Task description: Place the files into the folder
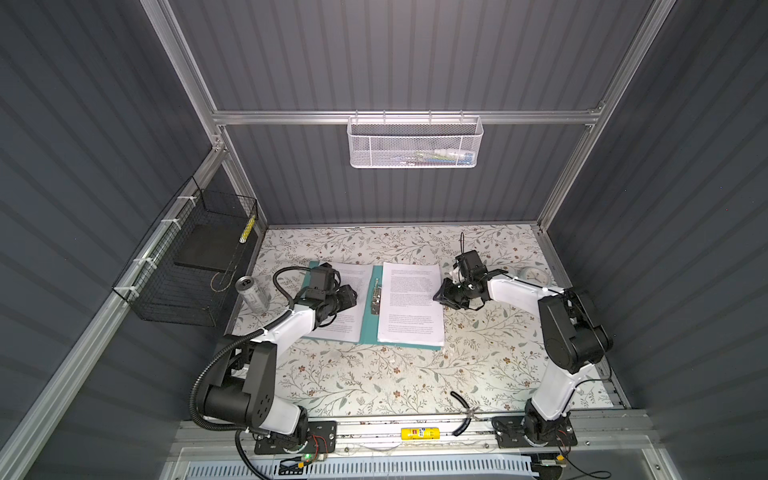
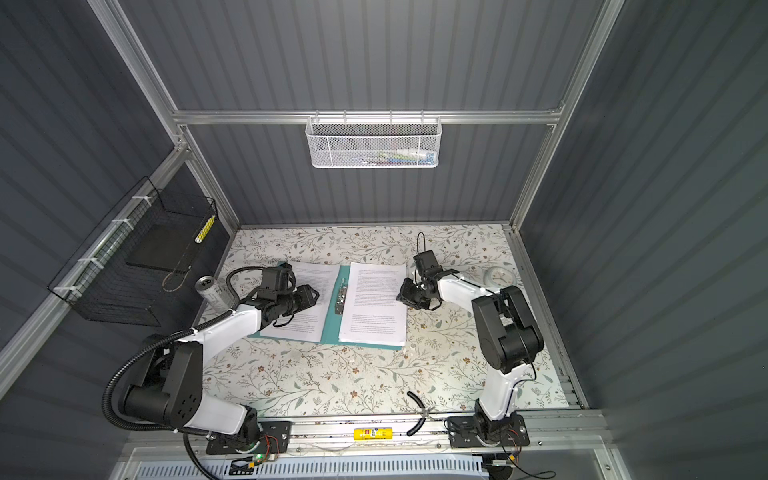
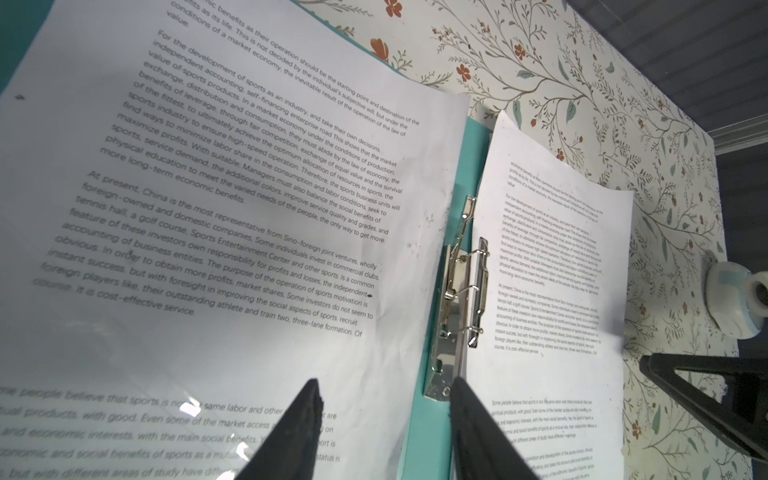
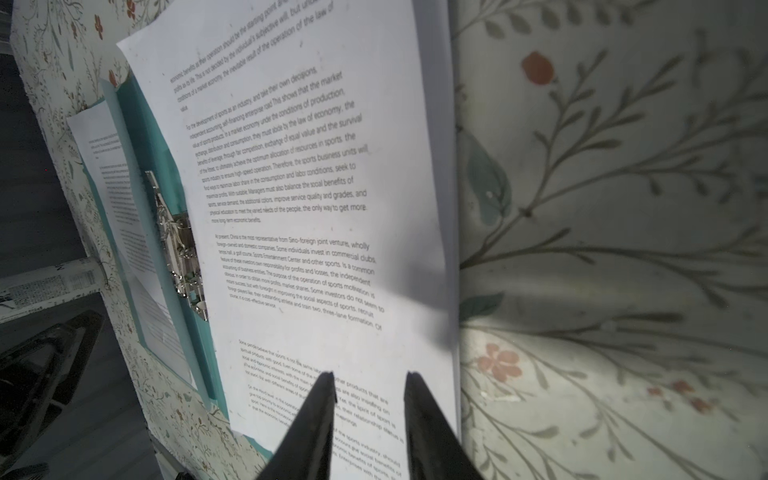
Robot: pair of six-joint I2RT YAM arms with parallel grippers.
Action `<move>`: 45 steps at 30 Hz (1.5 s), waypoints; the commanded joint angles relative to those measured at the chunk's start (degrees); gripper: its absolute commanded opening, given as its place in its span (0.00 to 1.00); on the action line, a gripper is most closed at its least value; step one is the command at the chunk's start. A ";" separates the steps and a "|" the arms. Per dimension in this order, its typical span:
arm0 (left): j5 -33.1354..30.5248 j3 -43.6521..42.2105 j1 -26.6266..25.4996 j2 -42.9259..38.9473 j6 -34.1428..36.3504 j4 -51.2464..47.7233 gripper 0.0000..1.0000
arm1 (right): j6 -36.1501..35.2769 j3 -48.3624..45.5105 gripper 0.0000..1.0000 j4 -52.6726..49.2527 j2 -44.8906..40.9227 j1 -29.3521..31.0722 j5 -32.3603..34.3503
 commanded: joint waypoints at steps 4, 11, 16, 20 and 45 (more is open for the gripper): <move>0.93 0.93 -0.22 -0.06 1.56 -1.11 0.56 | -2.25 -1.66 0.33 -3.30 -2.27 -0.45 5.90; 1.02 0.27 -0.22 0.39 1.18 -0.40 0.56 | -2.13 -1.72 0.33 -2.36 -0.56 -0.60 4.65; 0.75 -0.17 -0.22 0.22 1.54 -0.53 0.56 | -1.43 -1.58 0.32 -1.33 0.46 -0.52 3.92; 0.68 -0.44 -0.22 0.35 1.65 -0.49 0.56 | -1.23 -1.51 0.32 -1.02 1.39 -0.45 4.01; 0.93 -0.88 -0.22 1.62 1.53 0.22 0.55 | 0.62 1.05 0.30 0.49 4.39 3.28 1.99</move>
